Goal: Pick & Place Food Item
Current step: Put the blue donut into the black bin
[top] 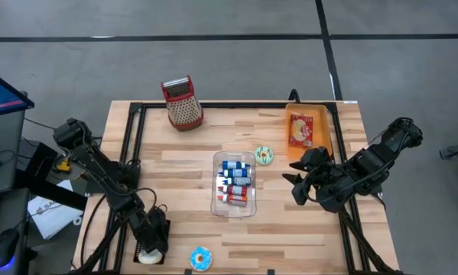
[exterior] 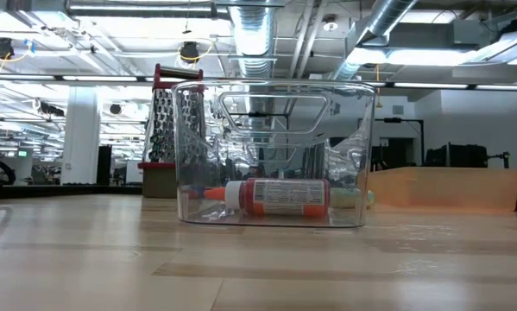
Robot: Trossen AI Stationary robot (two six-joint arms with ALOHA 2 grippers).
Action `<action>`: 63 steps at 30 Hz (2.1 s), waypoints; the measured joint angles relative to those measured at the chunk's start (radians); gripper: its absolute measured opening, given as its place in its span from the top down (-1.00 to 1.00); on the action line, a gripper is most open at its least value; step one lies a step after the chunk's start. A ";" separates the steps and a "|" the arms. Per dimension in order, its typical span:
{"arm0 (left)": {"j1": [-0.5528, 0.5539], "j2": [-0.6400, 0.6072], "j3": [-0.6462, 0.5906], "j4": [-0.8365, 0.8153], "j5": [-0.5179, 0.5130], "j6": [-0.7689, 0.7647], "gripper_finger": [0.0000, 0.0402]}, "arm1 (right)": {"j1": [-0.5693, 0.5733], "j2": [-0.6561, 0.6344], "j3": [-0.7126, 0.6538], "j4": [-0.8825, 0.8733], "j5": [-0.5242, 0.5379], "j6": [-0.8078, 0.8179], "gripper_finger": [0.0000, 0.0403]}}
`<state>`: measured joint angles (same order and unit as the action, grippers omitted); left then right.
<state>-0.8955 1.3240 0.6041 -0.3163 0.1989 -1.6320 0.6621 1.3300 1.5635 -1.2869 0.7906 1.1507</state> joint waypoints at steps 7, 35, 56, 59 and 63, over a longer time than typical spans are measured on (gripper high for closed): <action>0.000 -0.088 0.000 -0.021 -0.137 0.048 -0.13 | 0.000 0.000 0.000 -0.005 0.000 -0.006 0.03; 0.337 0.185 0.353 0.041 -0.086 1.020 -0.17 | 0.070 0.000 0.000 -0.040 -0.004 0.028 0.03; 0.262 0.413 0.392 0.128 -0.140 0.838 -0.13 | 0.197 -0.003 0.000 -0.091 0.000 0.025 0.03; 0.247 0.413 0.392 0.132 -0.139 0.839 -0.13 | 0.206 -0.003 0.000 -0.090 0.000 0.028 0.03; 0.238 0.413 0.392 0.121 -0.150 0.839 -0.13 | 0.208 -0.003 0.000 -0.092 0.010 0.028 0.03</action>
<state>-0.6571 1.7370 0.9958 -0.1949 0.0492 -0.7933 0.8703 1.3273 1.5639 -1.3789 0.8011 1.1786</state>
